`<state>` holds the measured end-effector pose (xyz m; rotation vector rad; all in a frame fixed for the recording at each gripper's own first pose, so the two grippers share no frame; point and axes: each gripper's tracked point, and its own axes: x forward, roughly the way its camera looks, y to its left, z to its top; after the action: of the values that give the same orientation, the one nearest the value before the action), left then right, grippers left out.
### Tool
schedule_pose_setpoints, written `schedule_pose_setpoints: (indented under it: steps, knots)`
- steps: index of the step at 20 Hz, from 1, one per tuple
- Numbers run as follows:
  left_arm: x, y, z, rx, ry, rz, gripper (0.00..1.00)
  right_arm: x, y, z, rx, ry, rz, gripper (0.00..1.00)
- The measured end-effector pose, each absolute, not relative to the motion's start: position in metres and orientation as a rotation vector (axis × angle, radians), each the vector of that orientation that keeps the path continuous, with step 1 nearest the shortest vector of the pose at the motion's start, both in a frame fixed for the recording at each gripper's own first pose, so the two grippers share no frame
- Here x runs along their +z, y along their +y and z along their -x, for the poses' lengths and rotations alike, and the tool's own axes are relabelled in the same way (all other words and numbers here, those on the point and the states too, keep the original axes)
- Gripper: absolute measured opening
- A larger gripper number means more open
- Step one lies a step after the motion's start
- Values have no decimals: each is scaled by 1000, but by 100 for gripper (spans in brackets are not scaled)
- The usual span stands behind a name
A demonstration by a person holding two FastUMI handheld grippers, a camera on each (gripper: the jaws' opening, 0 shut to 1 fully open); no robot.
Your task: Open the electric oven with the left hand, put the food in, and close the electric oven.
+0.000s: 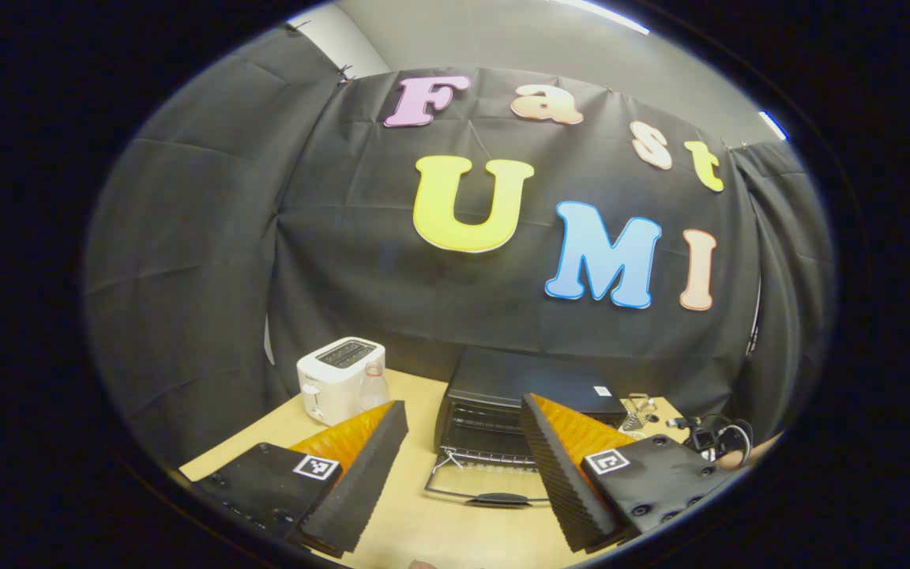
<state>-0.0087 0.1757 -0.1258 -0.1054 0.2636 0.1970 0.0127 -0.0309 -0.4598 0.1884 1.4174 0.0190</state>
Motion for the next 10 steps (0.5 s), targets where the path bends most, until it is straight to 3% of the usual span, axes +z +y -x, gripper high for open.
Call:
schedule_pose_setpoints:
  steps: [6, 10]
  knots:
    - [-123, 173, -1, 157, 276, 98, 100, -459, -17, -2, -23, 1293, -767, 1]
    - [-118, 164, -8, 130, 271, 89, 100, -453, -18, 1, -41, 1210, -929, 1]
